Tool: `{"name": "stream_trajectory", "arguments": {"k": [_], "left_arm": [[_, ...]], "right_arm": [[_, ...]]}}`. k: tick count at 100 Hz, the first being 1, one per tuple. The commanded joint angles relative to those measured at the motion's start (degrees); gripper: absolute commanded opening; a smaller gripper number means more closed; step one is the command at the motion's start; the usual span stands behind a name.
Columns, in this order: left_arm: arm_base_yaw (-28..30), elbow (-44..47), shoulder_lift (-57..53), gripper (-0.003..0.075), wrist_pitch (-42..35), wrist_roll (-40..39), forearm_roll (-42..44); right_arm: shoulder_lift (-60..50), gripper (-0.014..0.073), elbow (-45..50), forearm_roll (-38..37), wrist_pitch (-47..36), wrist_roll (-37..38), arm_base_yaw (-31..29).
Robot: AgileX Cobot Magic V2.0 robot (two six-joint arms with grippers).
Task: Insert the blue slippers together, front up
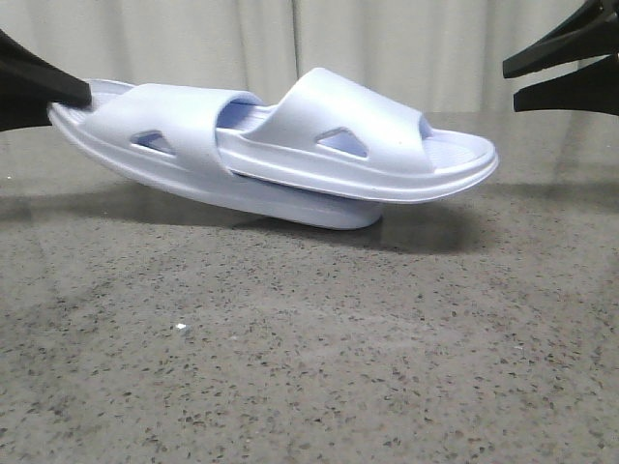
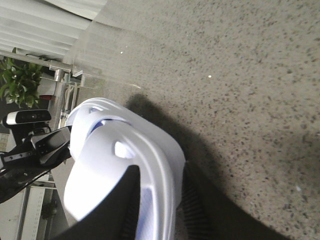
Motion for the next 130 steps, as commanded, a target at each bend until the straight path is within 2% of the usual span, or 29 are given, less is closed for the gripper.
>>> {"name": "stream_trajectory", "arguments": {"k": [1,9,16,42,51,65,75,84,91,104,116,130], "left_arm": [[-0.7,-1.6,-1.7,0.0016,2.1,1.6,-4.1],[-0.7,-2.1,-1.7,0.0027,2.0,4.5,-3.3],[-0.7,-2.3,-1.7,0.0077,2.0,7.3,-2.7],[-0.7,-4.8,-1.7,0.0414,-0.7,8.1,4.2],[-0.7,-6.0,-1.7,0.047,-0.8,8.1,6.2],[-0.2,-10.1,-1.7,0.0467,2.2,8.1,10.2],[0.7,-13.4,-2.6,0.0448,4.3,6.6,11.6],[0.7,-15.6,-4.3,0.0369,4.4,4.8,12.7],[0.7,-16.6,-6.0,0.0264,4.3,3.8,13.0],[0.7,-17.0,-10.3,0.0016,1.1,3.8,14.2],[0.7,-16.9,-15.4,0.0015,-6.0,3.8,17.5],[-0.2,-14.7,-22.4,0.0015,-15.8,3.8,18.8]], "right_arm": [[-3.1,0.0162,-1.6,1.8,8.4,-1.2,-0.6],[-3.4,0.0162,-1.7,1.7,8.4,-1.2,-0.6],[-3.4,0.0162,-1.7,1.7,8.4,-1.2,-0.6],[-3.4,0.0162,-1.7,1.7,8.4,-1.2,-0.6],[-3.4,0.0161,-1.7,1.6,8.4,-1.2,-0.8],[-4.0,0.0132,-1.7,1.4,8.4,-1.2,-2.7],[-5.2,0.0013,-1.7,1.3,8.4,-1.2,-4.1],[-6.8,-0.0107,-1.7,1.2,8.0,-1.2,-5.0],[-8.4,-0.0087,-1.7,0.6,6.9,-1.2,-5.0],[-12.7,-0.0079,-1.7,-2.5,2.1,-1.2,-4.8],[-18.1,-0.0079,-1.6,-4.4,-3.8,-1.2,-3.0],[-25.5,-0.0079,-1.6,-9.3,-13.5,-1.2,2.1]]}}
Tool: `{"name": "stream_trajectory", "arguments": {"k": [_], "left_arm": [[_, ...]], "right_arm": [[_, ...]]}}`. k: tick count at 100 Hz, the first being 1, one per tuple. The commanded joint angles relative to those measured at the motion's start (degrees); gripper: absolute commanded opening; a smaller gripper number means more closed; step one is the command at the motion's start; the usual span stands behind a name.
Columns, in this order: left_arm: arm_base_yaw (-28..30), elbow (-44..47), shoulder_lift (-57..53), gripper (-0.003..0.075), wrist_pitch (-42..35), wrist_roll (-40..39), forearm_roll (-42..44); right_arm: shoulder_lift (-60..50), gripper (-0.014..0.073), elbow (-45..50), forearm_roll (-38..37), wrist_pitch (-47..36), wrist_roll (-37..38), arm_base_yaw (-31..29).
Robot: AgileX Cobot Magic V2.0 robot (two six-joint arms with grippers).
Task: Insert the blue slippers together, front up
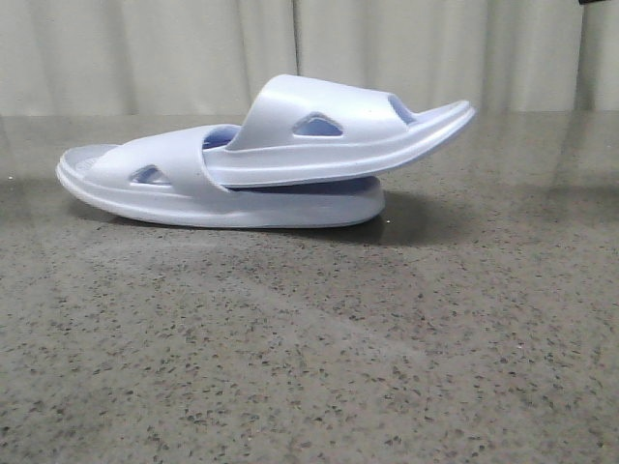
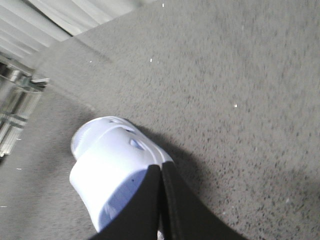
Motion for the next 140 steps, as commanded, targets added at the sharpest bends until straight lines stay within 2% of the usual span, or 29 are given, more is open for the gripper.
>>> {"name": "stream_trajectory", "arguments": {"k": [1,13,31,40,47,62,82,96,112,140], "left_arm": [[-0.9,0.0,-6.1,0.0015,-7.2,-0.6,-1.8],[-4.2,3.6,-11.8,0.0015,-17.5,-0.6,0.3],[-12.6,10.7,-19.8,0.0015,-30.6,-0.6,5.4],[-16.2,15.2,-24.4,0.0015,-37.3,-0.6,6.7],[-17.9,18.8,-27.9,0.0015,-40.9,-0.6,6.7],[-18.9,26.1,-33.6,0.0015,-41.5,-0.6,3.3],[-18.9,37.9,-40.8,0.0015,-43.9,-0.6,-1.7],[-18.9,43.8,-47.9,0.0015,-46.5,-0.6,-5.0],[-18.9,44.4,-52.6,0.0015,-49.7,-0.6,-8.2],[-18.9,44.6,-52.6,0.0015,-49.0,-0.6,-10.2]], "right_arm": [[-6.5,-0.0079,-1.5,-0.7,-5.6,-1.0,3.4],[-13.4,-0.0079,0.2,-3.5,-13.8,-1.0,8.5],[-23.8,-0.0078,6.8,-8.8,-28.8,-1.0,15.6],[-29.9,-0.0078,11.6,-13.0,-34.6,-0.9,17.6],[-34.4,-0.0078,15.5,-14.3,-36.1,-0.9,18.0],[-41.5,-0.0078,24.1,-14.7,-36.0,-0.7,18.0],[-48.1,-0.0078,34.8,-14.4,-35.3,5.4,18.0],[-51.0,-0.0078,39.2,-10.7,-38.4,5.7,18.0],[-51.0,-0.0079,41.5,-10.0,-37.9,5.7,18.0],[-51.0,-0.0079,41.9,-10.0,-36.8,5.7,18.0]]}}
